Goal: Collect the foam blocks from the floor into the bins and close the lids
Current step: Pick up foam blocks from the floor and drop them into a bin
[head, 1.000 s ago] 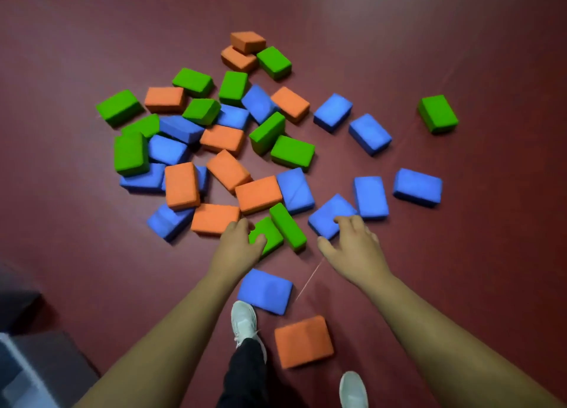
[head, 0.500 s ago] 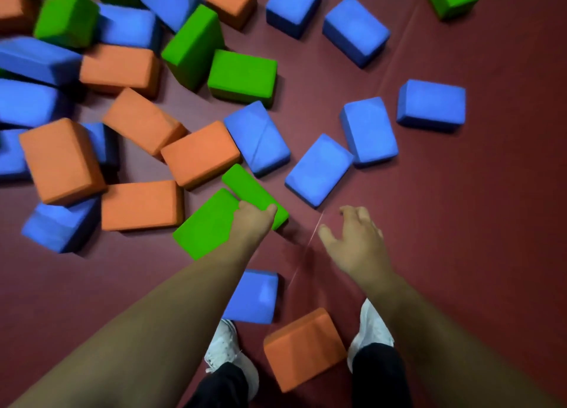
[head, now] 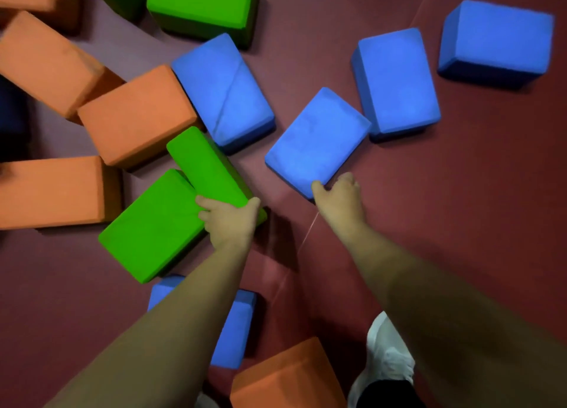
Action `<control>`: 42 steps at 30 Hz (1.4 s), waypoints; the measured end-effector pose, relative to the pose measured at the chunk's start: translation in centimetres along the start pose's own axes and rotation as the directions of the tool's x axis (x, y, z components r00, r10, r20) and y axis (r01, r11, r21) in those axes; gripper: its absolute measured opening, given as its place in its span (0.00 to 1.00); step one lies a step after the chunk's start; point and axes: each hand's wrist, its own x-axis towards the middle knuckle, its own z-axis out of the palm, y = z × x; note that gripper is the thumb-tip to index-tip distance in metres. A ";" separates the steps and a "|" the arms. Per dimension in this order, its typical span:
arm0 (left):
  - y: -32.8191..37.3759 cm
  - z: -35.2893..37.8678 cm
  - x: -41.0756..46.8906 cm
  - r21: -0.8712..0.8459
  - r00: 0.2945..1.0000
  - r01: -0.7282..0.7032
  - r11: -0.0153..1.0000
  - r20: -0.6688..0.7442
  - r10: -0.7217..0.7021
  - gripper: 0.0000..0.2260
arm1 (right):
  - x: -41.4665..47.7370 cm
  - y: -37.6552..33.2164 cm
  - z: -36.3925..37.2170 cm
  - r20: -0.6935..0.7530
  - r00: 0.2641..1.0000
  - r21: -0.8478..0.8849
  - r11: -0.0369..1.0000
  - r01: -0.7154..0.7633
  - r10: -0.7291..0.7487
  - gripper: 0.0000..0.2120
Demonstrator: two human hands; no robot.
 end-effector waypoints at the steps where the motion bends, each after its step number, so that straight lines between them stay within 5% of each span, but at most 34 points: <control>1: -0.7 -0.1 -0.1 -0.012 0.999 -0.048 0.999 -0.023 0.048 0.50 | 1.7 -0.4 0.7 0.014 0.997 0.064 0.995 -0.081 0.080 0.32; 8: -4.2 -1.0 0.7 -0.041 0.968 -0.243 0.969 -0.075 0.240 0.47 | 8.4 -0.6 6.2 0.123 0.931 0.343 0.866 -0.365 0.343 0.48; 15: -2.6 -4.9 -0.7 -0.168 0.988 -0.148 0.975 -0.075 0.137 0.43 | 4.9 -0.2 4.1 0.044 0.959 0.486 0.832 -0.266 0.281 0.43; 19: 1.0 -11.1 -3.2 -0.128 0.987 -0.157 0.979 -0.037 0.154 0.36 | -0.6 -2.7 -0.9 -0.024 0.964 0.410 0.882 -0.231 0.264 0.56; 25: 9.7 -26.1 -8.0 -0.105 0.959 -0.284 0.953 -0.009 0.285 0.27 | -12.8 -13.2 -13.8 -0.090 0.991 0.283 0.957 -0.071 0.100 0.36; 34: 20.4 -52.9 -20.4 -0.177 0.869 -0.492 0.852 -0.049 0.492 0.30 | -33.0 -31.3 -33.6 -0.280 0.942 0.220 0.942 0.252 -0.186 0.41; 42: 19.8 -70.9 -30.4 -0.300 0.853 -0.522 0.799 -0.219 0.474 0.28 | -49.8 -39.6 -41.8 -0.340 0.833 0.187 0.837 0.514 -0.436 0.38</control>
